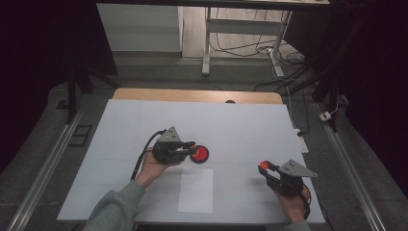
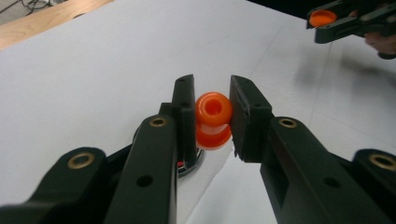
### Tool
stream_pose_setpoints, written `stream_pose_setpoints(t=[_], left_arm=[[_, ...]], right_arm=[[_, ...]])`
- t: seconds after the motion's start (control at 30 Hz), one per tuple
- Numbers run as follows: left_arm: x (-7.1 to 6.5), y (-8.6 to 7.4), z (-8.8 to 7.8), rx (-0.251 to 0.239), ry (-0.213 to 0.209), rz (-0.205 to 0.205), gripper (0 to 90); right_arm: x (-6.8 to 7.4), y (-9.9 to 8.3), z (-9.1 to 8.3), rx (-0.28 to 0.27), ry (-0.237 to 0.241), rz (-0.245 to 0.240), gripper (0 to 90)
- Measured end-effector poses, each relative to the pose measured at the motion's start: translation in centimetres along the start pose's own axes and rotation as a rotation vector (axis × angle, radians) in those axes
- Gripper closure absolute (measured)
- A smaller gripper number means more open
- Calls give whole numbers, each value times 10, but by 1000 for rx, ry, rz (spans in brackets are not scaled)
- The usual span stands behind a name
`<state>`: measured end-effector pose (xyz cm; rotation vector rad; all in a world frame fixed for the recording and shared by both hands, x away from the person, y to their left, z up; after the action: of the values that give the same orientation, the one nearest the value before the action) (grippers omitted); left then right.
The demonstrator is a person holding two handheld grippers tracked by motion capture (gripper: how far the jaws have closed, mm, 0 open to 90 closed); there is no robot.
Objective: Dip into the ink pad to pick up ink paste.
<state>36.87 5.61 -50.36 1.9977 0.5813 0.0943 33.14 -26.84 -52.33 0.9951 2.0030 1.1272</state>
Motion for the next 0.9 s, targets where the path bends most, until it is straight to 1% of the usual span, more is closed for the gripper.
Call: stream_pose_setpoints(t=[0.07,0.2,0.27,0.37,0.9], left_arm=[[3,-1,3,5,6,-7,724],[8,-1,10,16,22,-1,724],[9,0,14,16,18,-3,725],[11,1,19,30,27,11,724],[21,-7,35,58,45,1,724]], right_arm=[[0,0,0,4,-1,-3,647],[0,0,0,3,1,-2,647],[1,0,1,5,2,-1,647],[1,0,0,4,1,-5,647],[1,-1,1,8,1,-8,647]])
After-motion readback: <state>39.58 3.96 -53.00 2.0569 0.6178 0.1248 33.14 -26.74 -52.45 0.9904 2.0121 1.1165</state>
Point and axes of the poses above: each handheld gripper's, and its own axes: z roughly forward along the jaws, y roughly out of its top, x roughly to its left, the point moved 6 cm from there along z, roughly forward along the jaws, and after that the axes turned 8 degrees about -y, right-handed, at the moved point
